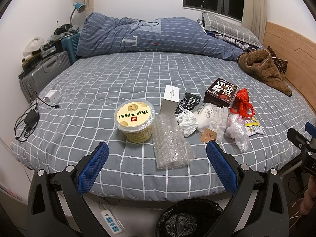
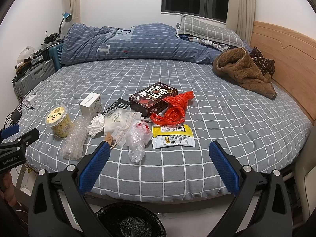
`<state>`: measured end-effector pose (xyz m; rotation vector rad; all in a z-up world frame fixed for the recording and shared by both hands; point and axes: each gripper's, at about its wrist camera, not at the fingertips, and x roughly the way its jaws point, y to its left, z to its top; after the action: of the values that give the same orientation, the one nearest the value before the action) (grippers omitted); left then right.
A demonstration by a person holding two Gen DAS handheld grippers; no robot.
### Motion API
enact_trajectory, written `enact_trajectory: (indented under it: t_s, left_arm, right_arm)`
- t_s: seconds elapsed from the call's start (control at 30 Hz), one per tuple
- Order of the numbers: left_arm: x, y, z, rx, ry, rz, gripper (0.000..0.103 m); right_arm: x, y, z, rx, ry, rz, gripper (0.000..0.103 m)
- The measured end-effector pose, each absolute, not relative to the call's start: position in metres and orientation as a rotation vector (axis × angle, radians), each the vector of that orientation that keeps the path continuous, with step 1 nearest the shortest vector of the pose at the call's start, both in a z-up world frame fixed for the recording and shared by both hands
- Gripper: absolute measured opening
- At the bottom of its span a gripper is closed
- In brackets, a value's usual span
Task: Collect trash
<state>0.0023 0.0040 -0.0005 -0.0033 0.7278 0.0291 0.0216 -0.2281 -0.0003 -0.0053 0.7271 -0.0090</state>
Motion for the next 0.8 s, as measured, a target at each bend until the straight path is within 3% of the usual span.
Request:
enact_trajectory:
  t_s: [0.8]
  left_arm:
    - [0.010,0.017,-0.006,-0.021,0.747,0.047,0.097]
  right_arm:
    - [0.030,-0.223,-0.002,-0.020,0.730,0.005,0.096]
